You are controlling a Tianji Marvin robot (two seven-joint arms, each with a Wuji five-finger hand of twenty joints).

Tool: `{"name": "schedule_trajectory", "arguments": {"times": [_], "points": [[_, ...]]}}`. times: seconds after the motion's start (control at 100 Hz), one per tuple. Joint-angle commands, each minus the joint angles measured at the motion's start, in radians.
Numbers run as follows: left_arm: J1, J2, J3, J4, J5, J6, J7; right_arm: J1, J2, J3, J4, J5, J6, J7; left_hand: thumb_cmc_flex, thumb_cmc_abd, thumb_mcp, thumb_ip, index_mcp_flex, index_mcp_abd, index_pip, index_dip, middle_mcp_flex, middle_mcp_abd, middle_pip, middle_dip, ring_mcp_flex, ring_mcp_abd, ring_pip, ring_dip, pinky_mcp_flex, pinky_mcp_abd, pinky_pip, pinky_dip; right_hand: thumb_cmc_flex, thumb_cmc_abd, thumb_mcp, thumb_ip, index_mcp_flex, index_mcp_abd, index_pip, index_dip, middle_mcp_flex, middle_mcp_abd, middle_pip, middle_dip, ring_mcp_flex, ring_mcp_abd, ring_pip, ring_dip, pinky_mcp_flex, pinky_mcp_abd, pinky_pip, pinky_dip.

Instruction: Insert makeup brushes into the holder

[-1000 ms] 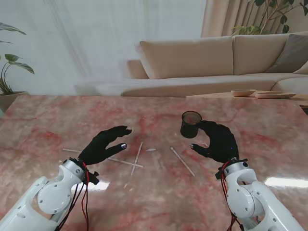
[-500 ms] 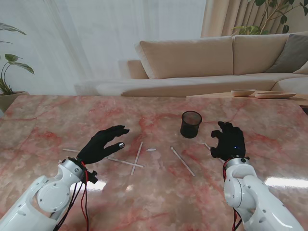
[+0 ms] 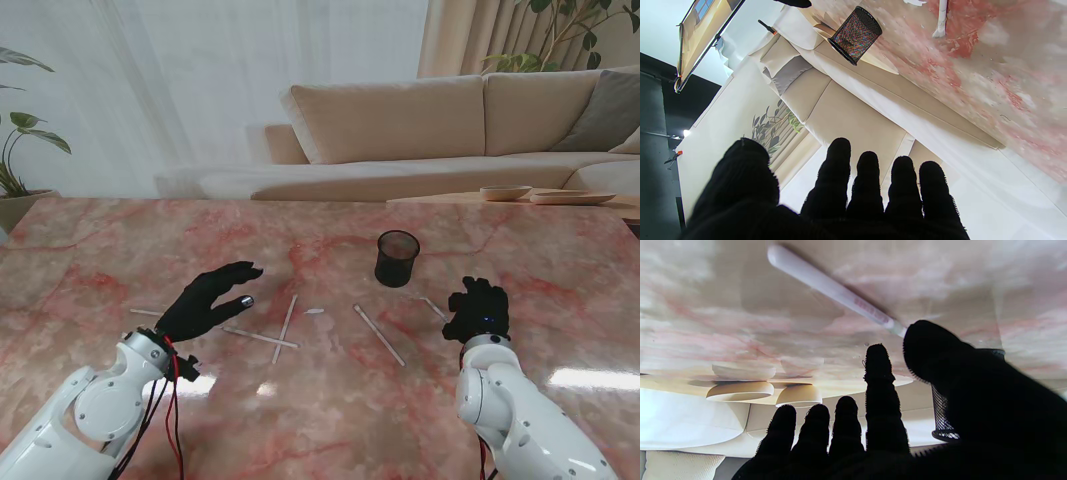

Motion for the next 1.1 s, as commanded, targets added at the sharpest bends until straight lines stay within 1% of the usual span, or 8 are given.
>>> {"name": "schedule_trajectory", "arguments": {"times": [0.0, 0.22, 0.33, 0.38, 0.5, 0.57, 0.77, 1.09], "points": [[0.007, -0.002, 0.000, 0.006, -0.002, 0.001, 0.003, 0.001, -0.008, -0.009, 0.030, 0.017, 0.006, -0.002, -0.019, -0.004, -0.012, 0.013, -0.003, -0.005, 0.007, 0.008, -0.027, -0.028, -0.015, -0.016, -0.036, -0.049, -0.024, -0.009, -0.001, -0.041, 0.014, 0.005, 0.045, -0.016, 0.040, -0.048, 0.022, -0.025, 0.019, 0.020, -0.019, 0.013, 0.015, 0.014, -0.029, 0.003, 0.008, 0.017, -0.004, -0.009, 0.011, 0.030], [0.010, -0.003, -0.003, 0.005, -0.004, 0.006, 0.003, 0.035, -0.016, -0.043, 0.089, 0.049, 0.005, -0.041, -0.017, -0.003, -0.012, 0.011, -0.001, -0.008, 0.010, 0.009, -0.026, -0.029, -0.016, -0.016, -0.036, -0.049, -0.025, -0.009, -0.001, -0.041, 0.012, 0.004, 0.059, 0.000, 0.035, -0.051, 0.043, -0.035, 0.015, 0.023, 0.001, 0.008, 0.028, 0.015, -0.021, 0.001, 0.031, 0.023, 0.009, -0.003, 0.033, 0.042], [0.011, -0.003, -0.006, 0.005, -0.004, 0.007, 0.003, 0.045, -0.020, -0.052, 0.107, 0.056, 0.002, -0.060, -0.015, -0.003, -0.011, 0.010, 0.000, -0.007, 0.012, 0.010, -0.026, -0.029, -0.016, -0.017, -0.036, -0.049, -0.026, -0.010, -0.001, -0.040, 0.010, 0.003, 0.095, -0.028, 0.026, -0.136, 0.071, -0.074, 0.070, 0.009, 0.030, 0.002, 0.039, 0.011, -0.018, -0.002, 0.059, 0.025, 0.014, 0.002, 0.058, 0.061], [0.011, -0.003, -0.007, 0.005, -0.003, 0.006, 0.004, 0.048, -0.022, -0.056, 0.113, 0.060, 0.002, -0.069, -0.015, -0.004, -0.012, 0.009, 0.002, -0.009, 0.013, 0.011, -0.026, -0.028, -0.016, -0.017, -0.035, -0.049, -0.026, -0.010, -0.001, -0.040, 0.009, 0.002, 0.117, -0.051, 0.019, -0.176, 0.076, -0.107, 0.177, -0.055, 0.055, -0.001, 0.042, 0.008, -0.009, -0.002, 0.069, 0.022, 0.019, 0.004, 0.065, 0.068], [0.012, -0.003, -0.009, 0.005, -0.003, 0.006, 0.004, 0.056, -0.026, -0.070, 0.129, 0.065, 0.015, -0.087, -0.013, -0.004, -0.012, 0.009, 0.003, -0.012, 0.015, 0.012, -0.025, -0.027, -0.016, -0.017, -0.036, -0.049, -0.027, -0.010, -0.001, -0.040, 0.008, 0.002, 0.150, -0.085, 0.019, -0.208, 0.099, -0.156, 0.306, -0.115, 0.099, -0.005, 0.044, 0.006, 0.010, -0.002, 0.081, 0.023, 0.035, 0.009, 0.084, 0.079], [0.013, -0.003, -0.010, 0.005, -0.003, 0.005, 0.004, 0.061, -0.030, -0.078, 0.142, 0.077, 0.025, -0.101, -0.013, -0.004, -0.012, 0.008, 0.002, -0.012, 0.015, 0.013, -0.026, -0.027, -0.016, -0.017, -0.036, -0.050, -0.027, -0.009, -0.001, -0.040, 0.007, 0.002, 0.157, -0.091, 0.011, -0.214, 0.120, -0.184, 0.348, -0.117, 0.136, -0.006, 0.058, 0.011, 0.020, -0.002, 0.086, 0.023, 0.043, 0.012, 0.090, 0.081], [0.019, -0.003, -0.014, 0.003, -0.001, 0.005, 0.006, 0.074, -0.045, -0.106, 0.187, 0.115, 0.043, -0.148, -0.011, -0.004, -0.012, 0.007, 0.003, -0.014, 0.017, 0.014, -0.025, -0.026, -0.016, -0.017, -0.036, -0.049, -0.027, -0.009, -0.001, -0.039, 0.005, 0.000, 0.153, -0.075, -0.017, -0.215, 0.172, -0.206, 0.377, -0.141, 0.172, -0.012, 0.067, 0.011, 0.040, 0.000, 0.093, 0.024, 0.054, 0.016, 0.106, 0.090], [0.023, -0.003, -0.021, -0.001, 0.000, 0.006, 0.006, 0.095, -0.060, -0.133, 0.246, 0.148, 0.059, -0.196, -0.009, -0.004, -0.013, 0.006, 0.002, -0.014, 0.018, 0.015, -0.025, -0.023, -0.016, -0.016, -0.037, -0.048, -0.026, -0.008, -0.001, -0.036, 0.002, -0.001, 0.147, -0.105, 0.057, -0.207, 0.250, -0.243, 0.418, -0.150, 0.235, -0.023, 0.086, 0.019, 0.074, -0.006, 0.108, 0.028, 0.073, 0.015, 0.130, 0.102]]}}
